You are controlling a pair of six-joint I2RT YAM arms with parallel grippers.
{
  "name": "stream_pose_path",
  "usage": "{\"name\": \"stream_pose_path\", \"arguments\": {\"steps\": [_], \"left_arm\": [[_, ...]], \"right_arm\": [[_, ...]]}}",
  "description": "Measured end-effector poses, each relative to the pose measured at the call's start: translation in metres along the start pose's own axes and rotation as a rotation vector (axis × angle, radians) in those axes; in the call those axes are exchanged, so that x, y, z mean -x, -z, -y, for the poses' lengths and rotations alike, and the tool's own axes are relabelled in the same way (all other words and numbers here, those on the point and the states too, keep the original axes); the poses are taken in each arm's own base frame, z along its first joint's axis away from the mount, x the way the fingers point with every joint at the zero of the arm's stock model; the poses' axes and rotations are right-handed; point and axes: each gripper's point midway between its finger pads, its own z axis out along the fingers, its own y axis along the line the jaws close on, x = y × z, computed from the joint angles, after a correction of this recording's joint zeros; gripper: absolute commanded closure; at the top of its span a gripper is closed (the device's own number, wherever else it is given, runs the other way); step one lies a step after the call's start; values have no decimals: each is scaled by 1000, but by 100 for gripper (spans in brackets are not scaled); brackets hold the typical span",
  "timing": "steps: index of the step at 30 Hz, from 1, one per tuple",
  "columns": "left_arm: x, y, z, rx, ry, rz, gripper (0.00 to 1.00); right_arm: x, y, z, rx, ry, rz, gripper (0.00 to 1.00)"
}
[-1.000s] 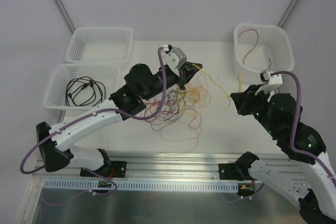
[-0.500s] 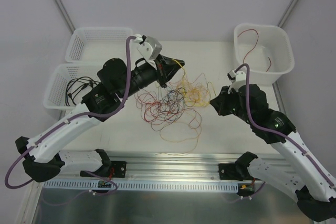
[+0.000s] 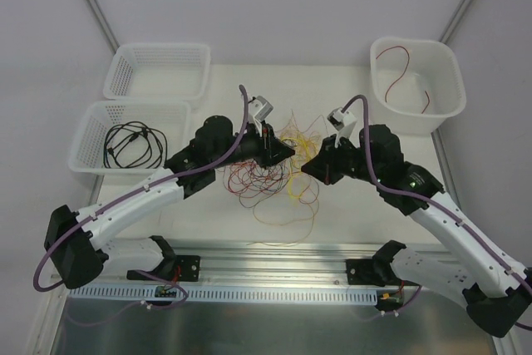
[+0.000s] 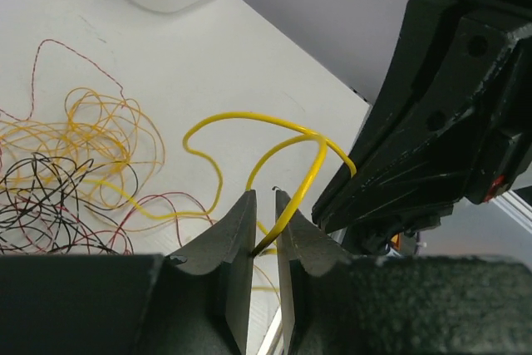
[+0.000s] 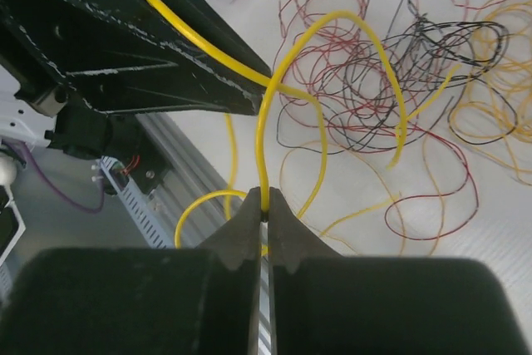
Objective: Untangle the cables
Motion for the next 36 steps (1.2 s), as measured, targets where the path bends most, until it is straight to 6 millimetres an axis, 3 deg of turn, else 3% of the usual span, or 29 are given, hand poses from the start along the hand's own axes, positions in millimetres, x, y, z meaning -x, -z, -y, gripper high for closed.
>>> {"name": "stream_pose_path", "arguments": {"steps": [6, 12, 20, 26, 31, 36], "left_arm": [[-14, 12, 7, -77, -40, 39, 80], [-15, 17, 13, -118, -57, 77, 77], [-17, 19, 20, -157, 70, 117, 73], [-25, 20, 16, -141, 190, 122, 66], [-34, 22, 10, -117, 262, 118, 43], [-60, 38, -1, -51, 303, 79, 33]], "right_arm": [[-9, -7, -16, 95, 16, -55, 99], [-20, -13, -27, 151, 33, -109, 99], [-37, -25, -35, 175, 52, -181, 99], [-34, -26, -41, 185, 74, -179, 99], [-33, -26, -39, 169, 77, -175, 99], [-37, -28, -26, 92, 74, -190, 99]]}}
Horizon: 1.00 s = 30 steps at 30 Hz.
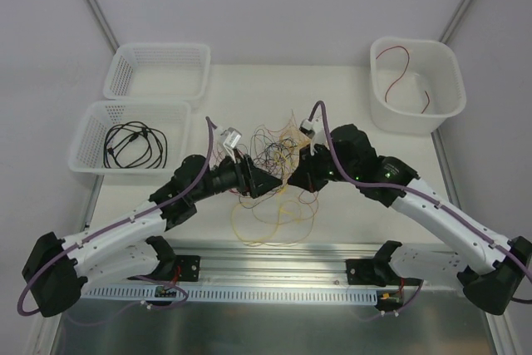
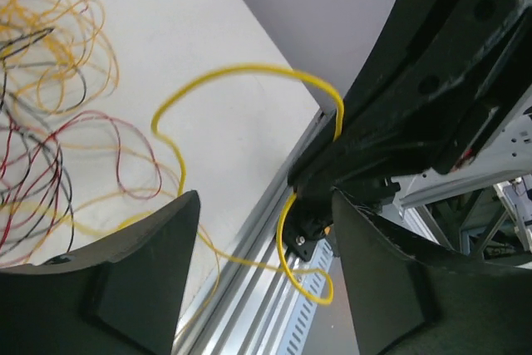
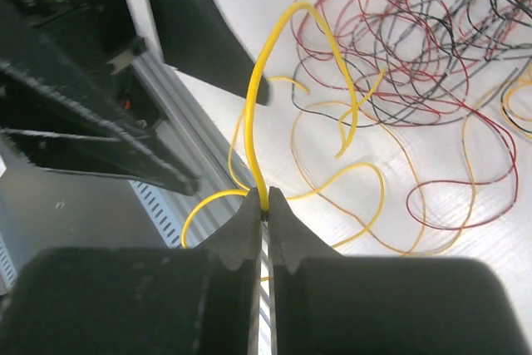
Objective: Untangle the cables
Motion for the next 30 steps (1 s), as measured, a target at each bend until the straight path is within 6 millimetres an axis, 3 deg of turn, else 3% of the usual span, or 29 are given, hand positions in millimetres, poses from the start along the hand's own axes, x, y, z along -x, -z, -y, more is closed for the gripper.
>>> {"name": "stream_pose_path", "arguments": {"steps": [1, 4, 8, 11, 17, 19, 20, 24, 26, 30], "left_arm": [[-5, 7, -4, 20, 5, -4, 24], [-18, 29, -18, 83, 24, -1, 13], [-33, 61, -36, 178, 58, 15, 11], [-42, 80, -48, 242, 94, 28, 10], [-77, 96, -79, 373, 187, -52, 9], [-93, 100, -90, 422, 207, -104, 9], [-98, 101, -94, 441, 212, -125, 9], [-111, 105, -100, 470, 216, -179, 9], [-113, 105, -101, 469, 203, -194, 9], [-122, 104, -102, 469, 166, -256, 10]], "right_arm": [[-1, -2, 4, -19, -3, -5, 99], [-10, -10, 13, -58, -17, -50, 99], [-37, -35, 14, -71, -17, -164, 99], [-69, -59, 10, -70, -12, -288, 99], [-138, -110, 4, -91, 2, -532, 99], [-154, -125, 7, -116, -6, -592, 92], [-159, -130, 9, -128, -12, -608, 84], [-167, -139, 16, -175, -41, -626, 62], [-159, -139, 16, -187, -42, -599, 50], [-132, -132, 14, -223, -20, -523, 39]]}}
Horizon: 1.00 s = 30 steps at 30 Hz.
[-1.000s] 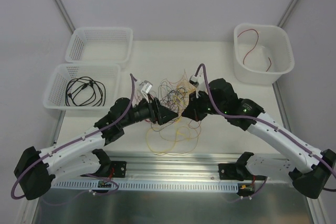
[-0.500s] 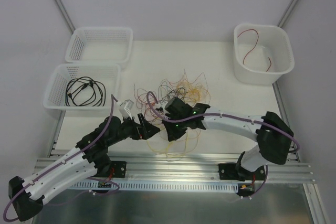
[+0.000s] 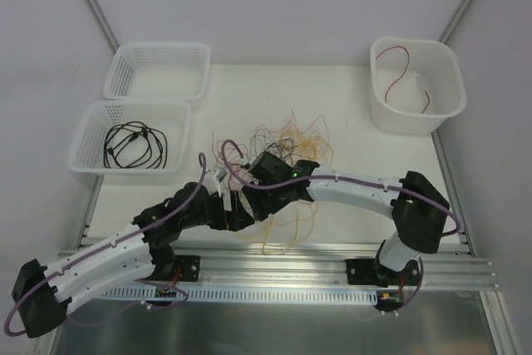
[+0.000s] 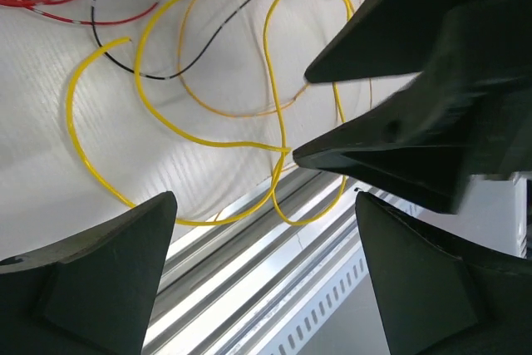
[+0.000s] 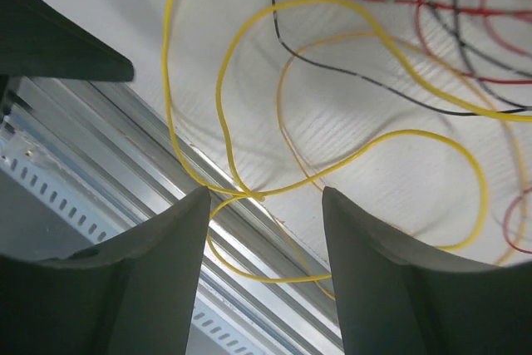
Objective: Untangle the cables
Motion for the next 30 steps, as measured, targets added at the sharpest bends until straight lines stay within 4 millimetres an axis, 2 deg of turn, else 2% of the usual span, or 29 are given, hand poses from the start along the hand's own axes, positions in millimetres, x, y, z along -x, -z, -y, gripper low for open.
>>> {"name": "stream_pose_path", "arguments": {"steps": [1, 2, 6, 11, 15, 21, 25, 30], "left_arm": [[-3, -1, 1, 1, -18, -18, 10], [-5, -2, 3, 3, -34, -40, 11], [-12, -7, 12, 8, -87, -99, 12], [-16, -15, 24, 31, -153, -132, 15], [-20, -27, 40, 65, -211, -146, 19], [-34, -49, 41, 192, -303, -164, 21], [-36, -60, 34, 287, -360, -171, 30], [-34, -70, 29, 369, -403, -164, 39]], "right_arm": [[7, 8, 0, -10, 1, 30, 38], [16, 17, 0, -22, 2, 63, 31], [43, 58, 7, -73, -22, 203, 18], [52, 102, 41, -213, -94, 323, 3], [41, 131, 71, -306, -170, 406, 0], [16, 166, 99, -374, -258, 510, 0], [6, 177, 108, -393, -283, 549, 0], [-1, 176, 114, -415, -294, 549, 1]]}}
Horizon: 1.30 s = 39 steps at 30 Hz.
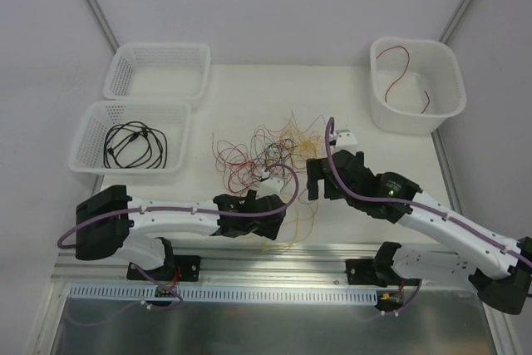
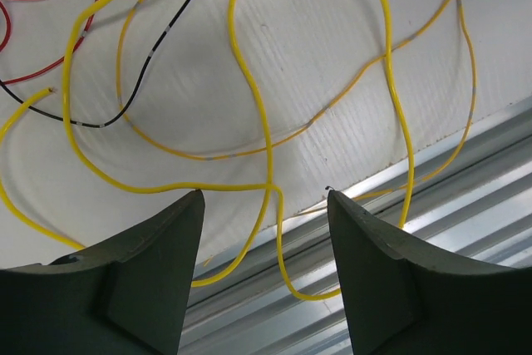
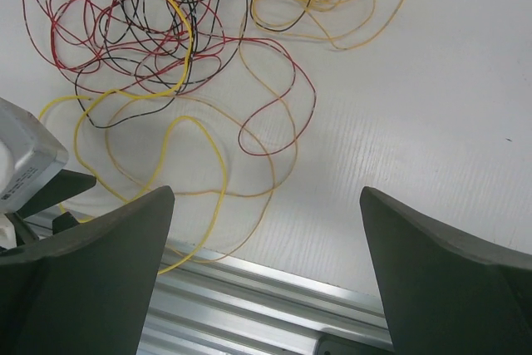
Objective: Untangle the cables
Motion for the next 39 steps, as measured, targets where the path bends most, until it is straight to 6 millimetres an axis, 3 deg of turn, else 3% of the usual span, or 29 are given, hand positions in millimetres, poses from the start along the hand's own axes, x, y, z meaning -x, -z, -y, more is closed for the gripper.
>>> {"name": "stream_pose_path", "arguments": {"steps": [8, 23, 36, 39], "left_arm": [[-11, -12, -3, 89, -58, -53, 41], [-16, -21, -5, 153, -93, -96, 65], [-17, -27, 1, 153, -101, -115, 69], [-18, -28, 4, 146, -102, -126, 76]], "right_arm": [[-3, 1, 4, -11, -3, -2, 0], [-6, -2, 10, -37, 2, -6, 0], [-6, -1, 15, -58, 3, 0, 0], [-6, -1, 17, -65, 3, -2, 0]]}}
